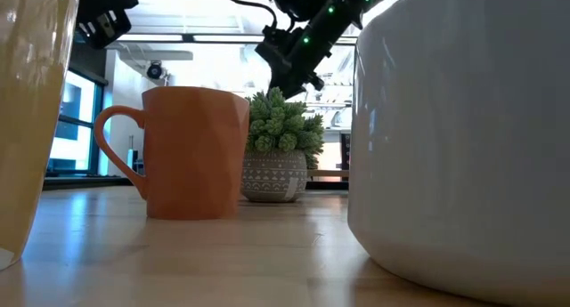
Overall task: Place coffee mugs
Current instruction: Put the red mug on the shelf
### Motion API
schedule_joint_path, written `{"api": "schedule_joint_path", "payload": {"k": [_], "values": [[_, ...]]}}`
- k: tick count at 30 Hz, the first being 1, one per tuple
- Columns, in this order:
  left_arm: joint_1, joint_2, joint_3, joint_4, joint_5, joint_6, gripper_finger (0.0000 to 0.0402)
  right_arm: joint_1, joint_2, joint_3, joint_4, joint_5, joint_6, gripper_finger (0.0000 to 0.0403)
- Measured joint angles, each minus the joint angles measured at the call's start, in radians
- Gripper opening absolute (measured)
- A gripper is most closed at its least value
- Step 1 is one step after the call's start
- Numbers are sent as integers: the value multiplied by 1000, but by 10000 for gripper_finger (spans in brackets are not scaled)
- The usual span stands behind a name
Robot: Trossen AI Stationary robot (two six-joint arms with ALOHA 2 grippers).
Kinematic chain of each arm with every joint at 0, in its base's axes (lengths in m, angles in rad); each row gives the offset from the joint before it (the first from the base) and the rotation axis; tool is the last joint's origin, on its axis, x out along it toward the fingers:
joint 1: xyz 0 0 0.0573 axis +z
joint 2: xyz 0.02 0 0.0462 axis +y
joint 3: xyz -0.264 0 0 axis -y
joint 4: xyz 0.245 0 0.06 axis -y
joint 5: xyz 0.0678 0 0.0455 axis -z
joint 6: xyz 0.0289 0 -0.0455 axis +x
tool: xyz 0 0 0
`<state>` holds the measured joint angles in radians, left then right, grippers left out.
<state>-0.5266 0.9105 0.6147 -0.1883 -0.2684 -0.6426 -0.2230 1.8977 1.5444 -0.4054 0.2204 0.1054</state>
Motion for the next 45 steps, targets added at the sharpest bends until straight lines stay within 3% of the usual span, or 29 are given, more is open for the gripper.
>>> {"api": "schedule_joint_path", "payload": {"k": [12,32,45], "values": [[0,0,0,6,-3,1,121,0,0,0,2,13,78,0],[0,0,0,7,-4,19,121,19,36,-2,26,1,51,0],[0,0,0,21,-4,20,121,14,42,-3,58,74,51,0]]}}
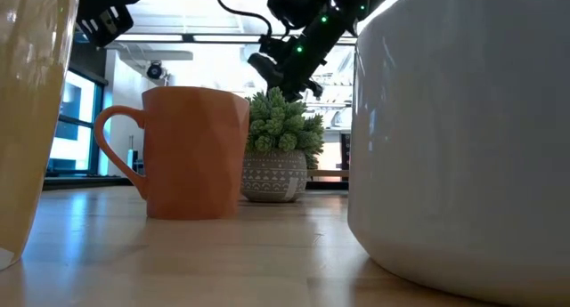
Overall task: Place coffee mugs
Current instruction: Put the red mug on the shelf
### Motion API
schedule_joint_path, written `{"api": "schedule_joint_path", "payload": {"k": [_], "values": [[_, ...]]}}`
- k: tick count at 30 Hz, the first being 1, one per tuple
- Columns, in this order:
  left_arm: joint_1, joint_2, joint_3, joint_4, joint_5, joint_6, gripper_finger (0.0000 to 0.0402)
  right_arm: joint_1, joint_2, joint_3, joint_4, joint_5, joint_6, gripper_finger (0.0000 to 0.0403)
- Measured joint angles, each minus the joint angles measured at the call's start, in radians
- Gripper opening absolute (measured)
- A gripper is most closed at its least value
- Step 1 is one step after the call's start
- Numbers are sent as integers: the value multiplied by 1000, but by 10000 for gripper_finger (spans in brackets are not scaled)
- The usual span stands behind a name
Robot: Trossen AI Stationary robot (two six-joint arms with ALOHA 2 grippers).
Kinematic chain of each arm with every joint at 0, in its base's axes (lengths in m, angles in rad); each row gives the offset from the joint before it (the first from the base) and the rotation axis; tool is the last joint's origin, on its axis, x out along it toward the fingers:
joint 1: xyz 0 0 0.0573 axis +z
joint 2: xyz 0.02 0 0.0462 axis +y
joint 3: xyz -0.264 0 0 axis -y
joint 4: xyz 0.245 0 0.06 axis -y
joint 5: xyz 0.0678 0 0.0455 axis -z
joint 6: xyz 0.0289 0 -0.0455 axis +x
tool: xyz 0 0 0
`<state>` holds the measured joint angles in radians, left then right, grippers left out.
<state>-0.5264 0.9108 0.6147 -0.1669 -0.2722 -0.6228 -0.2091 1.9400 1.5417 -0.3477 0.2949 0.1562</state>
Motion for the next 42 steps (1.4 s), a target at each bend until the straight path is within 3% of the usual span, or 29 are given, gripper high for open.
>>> {"api": "schedule_joint_path", "payload": {"k": [12,17,29,42], "values": [[0,0,0,0,0,25,121,-1,0,0,39,-35,-3,0],[0,0,0,0,0,25,121,0,0,0,36,-1,16,0],[0,0,0,0,0,25,121,9,-5,1,-93,0,95,0],[0,0,0,0,0,44,121,9,-2,1,-93,-1,149,0]]}}
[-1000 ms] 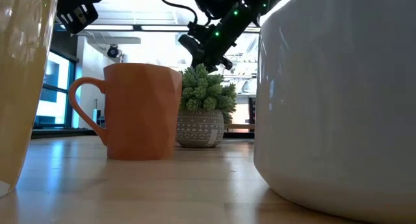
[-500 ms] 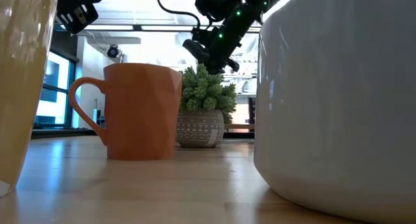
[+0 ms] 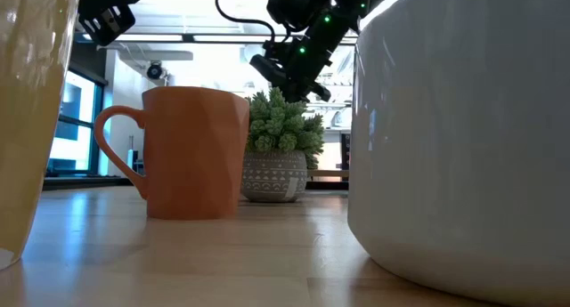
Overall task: Place coffee mugs
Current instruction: Put the red mug on the shelf
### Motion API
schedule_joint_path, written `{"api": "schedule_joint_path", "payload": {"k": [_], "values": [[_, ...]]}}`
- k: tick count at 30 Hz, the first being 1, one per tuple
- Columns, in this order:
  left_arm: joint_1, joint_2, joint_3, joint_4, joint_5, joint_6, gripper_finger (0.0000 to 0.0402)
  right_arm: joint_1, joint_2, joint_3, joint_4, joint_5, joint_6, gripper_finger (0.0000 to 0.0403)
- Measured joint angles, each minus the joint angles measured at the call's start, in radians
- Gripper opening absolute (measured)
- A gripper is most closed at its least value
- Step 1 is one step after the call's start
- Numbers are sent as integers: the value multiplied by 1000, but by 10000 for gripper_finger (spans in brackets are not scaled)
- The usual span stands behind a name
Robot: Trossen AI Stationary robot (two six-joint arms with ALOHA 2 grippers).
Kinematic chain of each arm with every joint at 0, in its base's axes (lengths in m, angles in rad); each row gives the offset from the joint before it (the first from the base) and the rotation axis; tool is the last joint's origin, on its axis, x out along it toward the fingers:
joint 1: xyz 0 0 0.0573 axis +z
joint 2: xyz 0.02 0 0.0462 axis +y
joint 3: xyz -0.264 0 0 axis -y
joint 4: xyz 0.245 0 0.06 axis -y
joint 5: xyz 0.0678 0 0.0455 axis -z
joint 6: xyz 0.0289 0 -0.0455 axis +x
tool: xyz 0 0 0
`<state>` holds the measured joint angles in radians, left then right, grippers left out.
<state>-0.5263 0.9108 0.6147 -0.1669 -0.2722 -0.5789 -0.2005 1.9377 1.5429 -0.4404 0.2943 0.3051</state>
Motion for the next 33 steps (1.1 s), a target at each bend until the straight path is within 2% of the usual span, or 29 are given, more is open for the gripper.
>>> {"api": "schedule_joint_path", "payload": {"k": [13,22,33], "values": [[0,0,0,0,4,0,121,25,1,0,-46,-3,37,0],[0,0,0,0,4,0,121,20,1,0,14,39,59,0],[0,0,0,0,4,0,121,17,4,0,108,40,60,0]]}}
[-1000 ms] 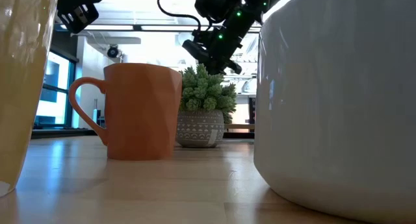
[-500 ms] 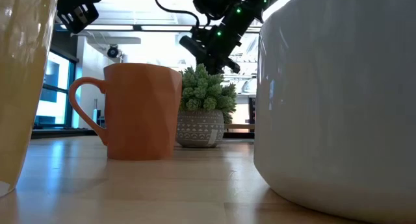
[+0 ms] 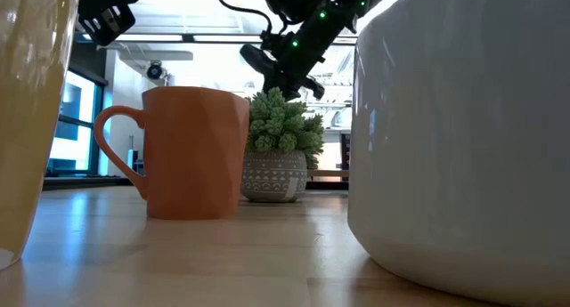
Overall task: Place coffee mugs
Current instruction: Put the red mug on the shelf
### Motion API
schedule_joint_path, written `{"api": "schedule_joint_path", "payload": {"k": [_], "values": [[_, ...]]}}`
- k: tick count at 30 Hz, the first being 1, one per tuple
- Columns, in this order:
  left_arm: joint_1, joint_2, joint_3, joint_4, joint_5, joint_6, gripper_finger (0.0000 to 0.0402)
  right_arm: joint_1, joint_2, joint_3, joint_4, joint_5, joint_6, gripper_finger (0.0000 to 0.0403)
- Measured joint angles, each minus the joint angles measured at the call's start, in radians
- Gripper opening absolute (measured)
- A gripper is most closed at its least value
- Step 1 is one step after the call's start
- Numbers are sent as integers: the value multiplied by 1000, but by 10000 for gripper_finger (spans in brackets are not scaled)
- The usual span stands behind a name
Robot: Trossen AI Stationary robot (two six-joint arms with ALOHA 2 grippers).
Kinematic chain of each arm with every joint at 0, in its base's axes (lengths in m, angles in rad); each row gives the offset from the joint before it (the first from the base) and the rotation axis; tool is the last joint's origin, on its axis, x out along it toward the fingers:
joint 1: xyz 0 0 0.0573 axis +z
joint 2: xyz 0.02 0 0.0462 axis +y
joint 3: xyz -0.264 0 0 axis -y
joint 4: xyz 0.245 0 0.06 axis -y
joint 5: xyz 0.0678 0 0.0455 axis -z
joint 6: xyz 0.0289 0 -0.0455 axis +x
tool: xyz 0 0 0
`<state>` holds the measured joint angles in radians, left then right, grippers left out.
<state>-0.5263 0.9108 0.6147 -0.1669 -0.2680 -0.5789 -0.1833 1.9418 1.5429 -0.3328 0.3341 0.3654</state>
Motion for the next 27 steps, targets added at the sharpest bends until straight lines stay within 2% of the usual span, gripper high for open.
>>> {"api": "schedule_joint_path", "payload": {"k": [14,21,27], "values": [[0,0,0,8,0,8,121,7,46,0,22,-13,20,0],[0,0,0,7,0,15,121,8,44,0,110,-37,1,0],[0,0,0,8,0,15,121,8,44,0,113,-49,1,0]]}}
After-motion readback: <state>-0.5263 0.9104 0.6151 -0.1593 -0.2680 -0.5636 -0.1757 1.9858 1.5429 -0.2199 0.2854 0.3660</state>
